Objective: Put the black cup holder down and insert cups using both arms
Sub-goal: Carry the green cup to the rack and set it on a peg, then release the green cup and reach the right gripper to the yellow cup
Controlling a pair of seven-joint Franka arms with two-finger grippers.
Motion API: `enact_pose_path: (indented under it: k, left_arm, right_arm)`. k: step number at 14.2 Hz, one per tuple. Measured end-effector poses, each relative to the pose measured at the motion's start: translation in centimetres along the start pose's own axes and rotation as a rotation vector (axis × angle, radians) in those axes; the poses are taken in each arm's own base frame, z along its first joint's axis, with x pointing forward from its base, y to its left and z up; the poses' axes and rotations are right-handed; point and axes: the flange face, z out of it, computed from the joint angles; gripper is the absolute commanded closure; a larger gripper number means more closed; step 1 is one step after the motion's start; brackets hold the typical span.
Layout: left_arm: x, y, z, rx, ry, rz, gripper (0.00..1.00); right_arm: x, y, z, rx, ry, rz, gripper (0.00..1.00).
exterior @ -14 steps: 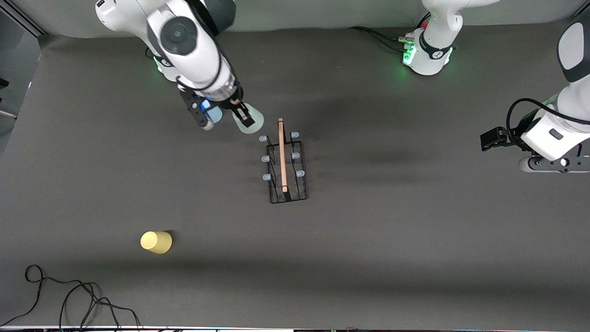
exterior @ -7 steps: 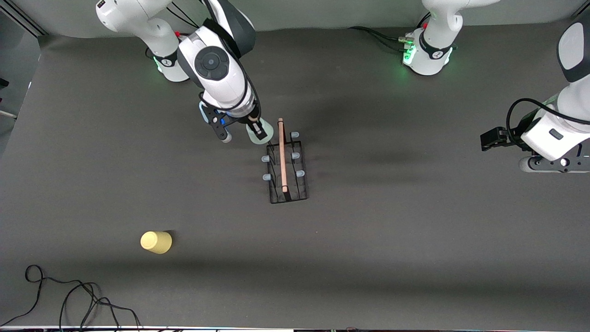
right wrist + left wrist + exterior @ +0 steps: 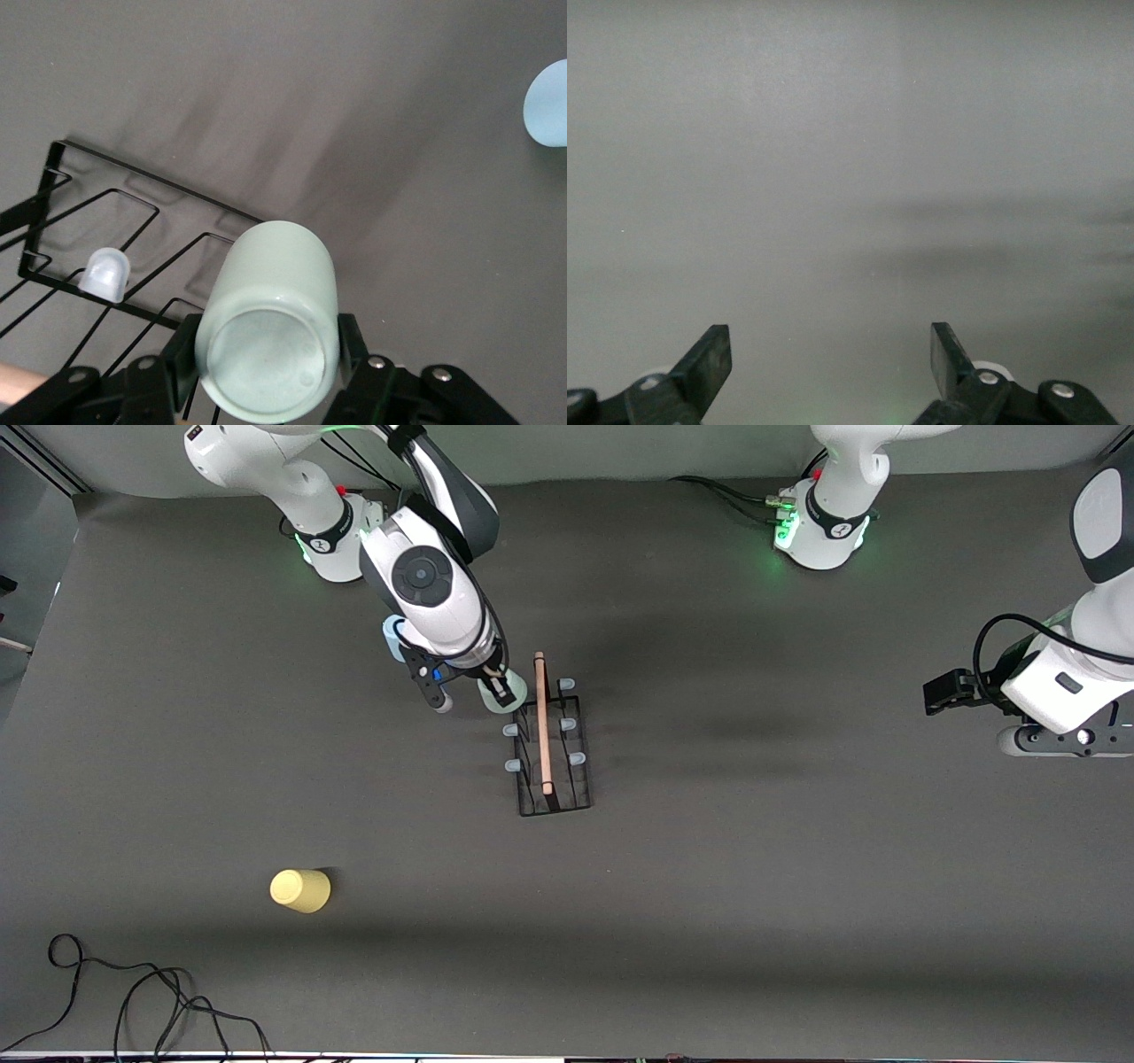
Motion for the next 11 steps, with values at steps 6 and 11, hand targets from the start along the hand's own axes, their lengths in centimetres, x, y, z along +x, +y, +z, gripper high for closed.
enact_pose_path:
  k: [6,11]
  left_arm:
    - [0.0,0.0,0.0,0.0,0.0,0.0,0.0]
    - [0.0,0.0,0.0,0.0,0.0,0.0,0.0]
  right_arm:
    - [-0.7,-1.1,-1.0,0.017,-0.003,-0.003,0.0]
    - [2.3,-3.0,-12.1,-0.051,0.042,-0.051,0.0]
